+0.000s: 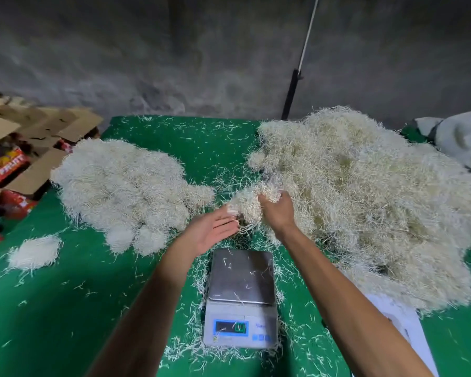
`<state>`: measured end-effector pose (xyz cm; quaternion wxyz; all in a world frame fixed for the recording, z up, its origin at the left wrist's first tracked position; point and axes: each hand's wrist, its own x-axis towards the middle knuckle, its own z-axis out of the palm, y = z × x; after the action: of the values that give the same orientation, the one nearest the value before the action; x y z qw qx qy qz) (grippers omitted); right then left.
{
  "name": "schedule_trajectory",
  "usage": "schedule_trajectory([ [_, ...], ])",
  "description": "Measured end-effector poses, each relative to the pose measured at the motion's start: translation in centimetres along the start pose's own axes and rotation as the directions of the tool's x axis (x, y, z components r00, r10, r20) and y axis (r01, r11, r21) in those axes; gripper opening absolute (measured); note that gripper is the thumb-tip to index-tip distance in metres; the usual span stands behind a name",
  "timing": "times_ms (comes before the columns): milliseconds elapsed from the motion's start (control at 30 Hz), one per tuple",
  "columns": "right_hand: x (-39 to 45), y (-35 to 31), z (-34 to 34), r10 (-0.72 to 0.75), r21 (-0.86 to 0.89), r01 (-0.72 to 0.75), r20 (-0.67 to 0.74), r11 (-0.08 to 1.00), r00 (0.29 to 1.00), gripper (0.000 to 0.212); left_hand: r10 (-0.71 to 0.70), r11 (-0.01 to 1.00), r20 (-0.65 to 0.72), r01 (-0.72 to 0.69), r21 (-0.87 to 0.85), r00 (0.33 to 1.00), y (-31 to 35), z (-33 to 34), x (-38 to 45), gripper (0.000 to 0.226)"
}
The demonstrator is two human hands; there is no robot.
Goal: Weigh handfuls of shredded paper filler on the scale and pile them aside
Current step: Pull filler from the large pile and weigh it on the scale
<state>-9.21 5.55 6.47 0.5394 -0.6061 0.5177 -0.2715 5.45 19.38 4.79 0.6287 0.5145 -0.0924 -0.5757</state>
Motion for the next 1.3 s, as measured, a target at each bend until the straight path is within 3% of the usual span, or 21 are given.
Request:
schedule_trajectory([
  [100,-1.1,2.5,-0.8,0.059,-0.012,-0.059,0.037,0.998,0.998,0.095,0.024,0.999,-0.168,-0.016,0.047,0.986,-3.5,-2.1,-0.5,0.045],
  [200,-2.9,4.7,-0.8,0.114,-0.122,-0.085,0.263,0.989,0.958,0.105,-0.019,0.999,-0.244,0.028,0.034,0.97,-6.0,-3.2,-1.0,0.044],
  [267,-4.2,5.5,-0.4,0.12,-0.211,-0.046,0.352,0.976,0.928,0.125,-0.086,0.995,-0.239,0.093,0.02,0.967,-7.2,-3.1,-1.4,0.046],
  [333,-4.7,5.9,-0.5,0.103,-0.385,0.061,0.392,0.921,0.914,0.126,-0.141,0.99,-0.191,0.144,0.003,0.971,-8.0,-2.8,-2.0,0.043],
  [400,-4.5,6.9,-1.6,0.021,-0.493,0.159,0.34,0.855,0.94,0.111,-0.136,0.986,-0.22,0.154,0.063,0.966,-8.7,-3.2,-2.4,0.032],
  [500,-4.7,9.8,-4.1,-0.099,-0.524,0.151,0.126,0.839,0.987,0.09,-0.115,0.987,-0.337,0.147,0.071,0.934,-9.8,-4.9,-2.9,0.018],
  [567,-5.7,13.1,-5.2,-0.096,-0.451,0.091,0.012,0.888,0.995,0.083,-0.064,0.986,-0.408,0.12,0.112,0.911,-10.7,-6.2,-3.1,0.02],
  [633,-7.0,16.6,-5.5,-0.031,-0.394,0.024,-0.013,0.919,0.999,0.075,0.063,0.961,-0.462,0.072,0.269,0.884,-12.3,-7.3,-3.5,0.021],
  [667,-7.9,18.2,-5.6,-0.005,-0.391,0.004,-0.002,0.92,1.0,0.073,0.175,0.904,-0.465,0.046,0.426,0.868,-13.3,-7.9,-3.8,0.021],
  [700,-8.9,19.6,-5.5,0.005,-0.405,0.003,0.019,0.914,1.0,0.072,0.294,0.783,-0.429,0.042,0.621,0.854,-14.6,-8.6,-4.3,0.021],
  [767,-10.5,22.5,-5.4,-0.013,-0.529,0.044,0.062,0.848,0.998,0.066,0.414,0.417,-0.276,0.089,0.904,0.867,-17.5,-10.8,-5.3,0.029],
  [800,-11.3,24.1,-5.4,-0.034,-0.638,0.087,0.096,0.765,0.995,0.057,0.41,0.255,-0.206,0.105,0.961,0.889,-19.0,-12.0,-5.8,0.037],
  [867,-12.8,26.4,-5.1,-0.082,-0.793,0.17,0.151,0.584,0.985,0.055,0.385,0.078,-0.1,0.076,0.994,0.917,-21.5,-13.9,-6.8,0.049],
  [1133,-13.6,28.3,-4.4,-0.018,-0.918,0.161,0.166,0.362,0.986,0.058,0.36,-0.023,-0.105,0.122,0.992,0.927,-23.6,-14.2,-7.1,0.059],
  [1300,-13.6,27.8,-4.3,-0.016,-0.912,0.169,0.176,0.373,0.984,0.059,0.346,-0.02,-0.102,0.116,0.993,0.933,-23.7,-14.3,-7.3,0.057],
])
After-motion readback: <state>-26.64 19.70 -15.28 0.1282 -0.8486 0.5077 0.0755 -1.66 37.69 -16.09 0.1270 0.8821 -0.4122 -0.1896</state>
